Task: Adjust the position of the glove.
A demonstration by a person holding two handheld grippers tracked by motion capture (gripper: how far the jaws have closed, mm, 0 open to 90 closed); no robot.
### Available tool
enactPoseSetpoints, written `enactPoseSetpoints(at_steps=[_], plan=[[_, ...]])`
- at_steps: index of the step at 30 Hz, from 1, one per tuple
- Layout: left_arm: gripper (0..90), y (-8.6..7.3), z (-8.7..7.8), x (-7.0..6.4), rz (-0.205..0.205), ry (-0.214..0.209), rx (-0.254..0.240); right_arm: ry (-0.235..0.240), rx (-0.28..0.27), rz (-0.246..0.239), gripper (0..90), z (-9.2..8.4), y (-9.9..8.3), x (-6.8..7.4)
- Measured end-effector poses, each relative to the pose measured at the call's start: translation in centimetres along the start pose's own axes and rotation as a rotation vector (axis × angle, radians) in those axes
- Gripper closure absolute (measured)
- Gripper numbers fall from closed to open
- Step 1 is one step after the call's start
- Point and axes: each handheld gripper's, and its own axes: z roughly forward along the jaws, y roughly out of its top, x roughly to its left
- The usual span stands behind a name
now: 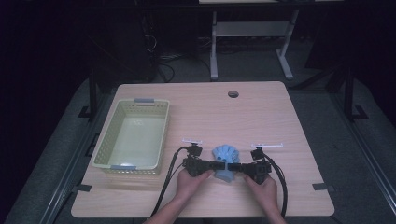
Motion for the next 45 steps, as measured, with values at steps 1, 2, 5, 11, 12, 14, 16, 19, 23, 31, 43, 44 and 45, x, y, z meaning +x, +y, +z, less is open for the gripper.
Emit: enactPoseSetpoints(at_steps=[1, 2, 5, 11, 12, 14, 16, 19, 23, 31, 43, 44, 45], plan=[[60.8, 0.1, -0.1, 0.0, 0.004, 0.006, 0.0, -0.004, 0.002, 0.003, 79.0, -0.1, 0.0, 0.0], [60.1, 0.1, -0.2, 0.1, 0.0, 0.01, -0.002, -0.005, 0.004, 0.008, 78.8, -0.1, 0.0, -0.1], [59.9, 0.1, -0.2, 0.1, -0.007, 0.009, 0.003, -0.009, 0.003, 0.014, 78.6, -0.1, 0.0, -0.3], [63.5, -0.2, 0.3, -0.1, -0.032, -0.023, 0.027, -0.019, 0.002, 0.014, 78.4, 0.1, -0.2, -0.2], [64.8, -0.3, 0.4, 0.0, -0.037, -0.034, 0.03, -0.017, 0.004, 0.015, 78.3, 0.1, -0.2, -0.2], [69.8, -0.4, 0.5, 0.3, -0.041, -0.045, 0.027, -0.014, 0.005, 0.016, 78.4, 0.1, -0.2, -0.2], [73.6, -0.4, 0.6, 0.5, -0.05, -0.05, 0.024, -0.01, 0.005, 0.016, 78.4, 0.1, -0.2, -0.1], [77.4, -0.4, 0.5, 1.0, -0.058, -0.075, 0.02, -0.009, 0.005, 0.007, 79.0, 0.1, -0.2, -0.1], [78.3, -0.3, 0.4, 0.7, -0.046, -0.069, 0.019, 0.009, 0.004, 0.011, 79.6, -0.1, -0.1, -0.1], [78.4, 0.3, -0.4, 0.0, -0.021, -0.071, -0.001, 0.03, -0.016, -0.001, 80.1, -0.7, 0.5, 0.7], [78.3, 1.5, -3.1, -1.8, 0.046, -0.068, -0.033, 0.071, -0.062, -0.043, 80.1, -1.5, 1.7, 2.9], [78.3, 1.6, -3.3, -1.8, 0.052, -0.067, -0.035, 0.07, -0.061, -0.048, 80.2, -1.6, 1.9, 3.1], [78.3, 1.7, -3.6, -1.9, 0.054, -0.07, -0.037, 0.071, -0.063, -0.056, 80.1, -1.6, 2.0, 3.4]])
